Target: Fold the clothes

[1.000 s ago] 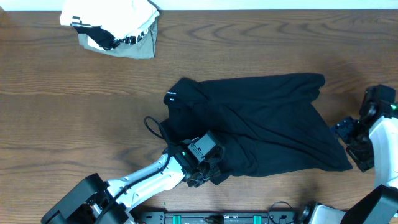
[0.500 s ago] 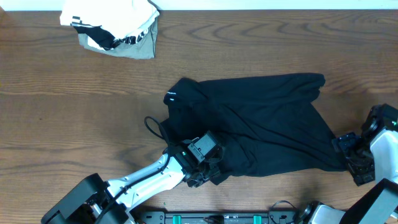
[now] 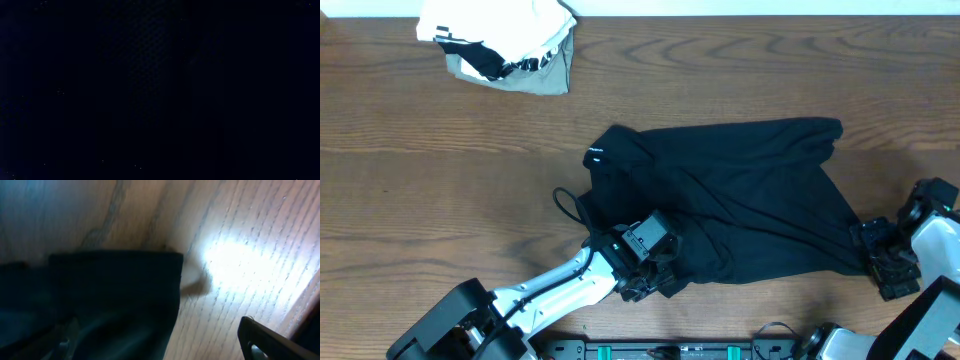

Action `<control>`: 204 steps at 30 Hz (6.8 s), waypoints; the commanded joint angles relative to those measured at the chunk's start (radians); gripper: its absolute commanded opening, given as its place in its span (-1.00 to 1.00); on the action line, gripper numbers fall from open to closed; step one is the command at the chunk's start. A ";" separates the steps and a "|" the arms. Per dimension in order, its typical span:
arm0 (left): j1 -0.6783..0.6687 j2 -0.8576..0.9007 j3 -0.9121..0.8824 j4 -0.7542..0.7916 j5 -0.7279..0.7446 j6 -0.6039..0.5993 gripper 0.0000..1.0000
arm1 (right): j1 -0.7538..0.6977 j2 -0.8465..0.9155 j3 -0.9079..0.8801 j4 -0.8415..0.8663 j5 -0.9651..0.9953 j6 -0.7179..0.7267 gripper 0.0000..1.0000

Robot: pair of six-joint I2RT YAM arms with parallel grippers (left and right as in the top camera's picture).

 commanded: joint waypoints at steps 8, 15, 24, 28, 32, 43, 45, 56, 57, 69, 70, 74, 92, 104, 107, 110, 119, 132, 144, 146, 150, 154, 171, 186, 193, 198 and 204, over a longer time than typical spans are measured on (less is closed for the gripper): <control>-0.003 0.012 -0.010 -0.009 -0.001 0.018 -0.10 | -0.045 0.093 -0.006 0.030 -0.009 0.003 0.66; -0.003 0.012 -0.010 -0.010 0.009 0.033 -0.29 | -0.045 0.141 -0.006 0.058 -0.009 0.004 0.12; -0.003 0.012 -0.010 -0.016 0.056 0.032 -0.88 | -0.045 0.142 -0.006 0.041 -0.016 0.000 -0.61; -0.003 -0.003 -0.010 -0.016 0.106 0.059 -0.89 | -0.045 0.142 -0.004 0.026 -0.016 0.000 -0.86; -0.003 -0.072 -0.010 -0.036 0.123 0.085 -0.88 | -0.044 0.141 0.023 -0.024 -0.016 0.001 -0.97; -0.003 -0.436 -0.009 -0.118 0.122 0.080 -0.88 | -0.044 0.141 0.153 -0.188 0.010 0.019 -0.97; -0.003 -0.493 -0.009 -0.118 0.122 0.072 -0.88 | -0.044 0.139 0.160 -0.211 0.010 0.021 -0.97; -0.003 -0.703 0.035 -0.105 0.090 0.027 -0.88 | -0.044 -0.055 0.175 -0.263 0.022 0.056 -0.96; -0.003 -0.714 0.048 -0.103 0.087 0.027 -0.88 | -0.044 -0.089 0.180 -0.270 0.021 0.053 -0.95; -0.003 -0.728 0.098 -0.033 0.158 -0.045 -0.88 | -0.044 -0.314 0.299 -0.327 0.002 -0.005 -0.85; -0.003 -0.729 0.098 -0.034 0.158 -0.052 -0.88 | -0.044 -0.314 0.312 -0.329 -0.007 -0.011 -0.86; -0.003 -0.727 0.098 -0.034 0.156 -0.052 -0.88 | -0.044 -0.313 0.337 -0.326 -0.039 -0.011 -0.85; -0.003 -0.566 0.097 -0.075 0.134 0.131 0.63 | -0.042 -0.311 0.337 -0.301 -0.135 -0.127 -0.52; 0.113 -0.420 0.103 -0.101 0.080 0.454 0.75 | 0.098 -0.223 0.337 -0.208 -0.339 -0.350 -0.47; 0.211 -0.417 0.103 -0.158 0.023 0.465 0.28 | 0.176 -0.161 0.337 -0.189 -0.339 -0.348 -0.66; 0.315 -0.398 0.103 -0.205 0.021 0.521 0.27 | 0.250 -0.091 0.337 -0.175 -0.338 -0.340 -0.29; 0.456 -0.252 0.103 -0.225 0.027 0.642 0.54 | 0.303 0.095 0.337 -0.115 -0.270 -0.150 0.35; 0.472 -0.051 0.158 0.008 0.054 0.681 0.53 | 0.303 0.280 0.337 0.005 -0.270 -0.126 0.25; 0.491 0.210 0.380 0.062 0.055 0.678 0.49 | 0.304 0.298 0.337 0.021 -0.270 -0.130 0.26; 0.491 0.244 0.414 0.055 0.063 0.642 0.46 | 0.304 0.298 0.337 0.021 -0.270 -0.131 0.27; 0.491 0.282 0.431 0.034 0.080 0.533 0.36 | 0.304 0.298 0.337 0.020 -0.270 -0.135 0.28; 0.491 0.285 0.431 -0.014 0.076 0.489 0.36 | 0.304 0.298 0.337 0.020 -0.269 -0.150 0.28; 0.491 0.312 0.431 -0.005 -0.003 0.290 0.37 | 0.304 0.298 0.337 0.014 -0.267 -0.149 0.29; 0.491 0.340 0.431 0.086 -0.015 0.260 -0.14 | 0.304 0.298 0.337 0.013 -0.274 -0.148 0.26; 0.491 0.392 0.431 0.096 -0.031 0.280 -0.88 | 0.304 0.298 0.337 0.013 -0.274 -0.149 0.08; 0.497 0.362 0.467 0.094 -0.036 0.362 -0.88 | 0.303 0.298 0.337 0.025 -0.274 -0.144 -0.64; 0.507 0.294 0.559 0.024 -0.036 0.418 -0.88 | 0.288 0.297 0.338 0.077 -0.287 -0.122 -0.97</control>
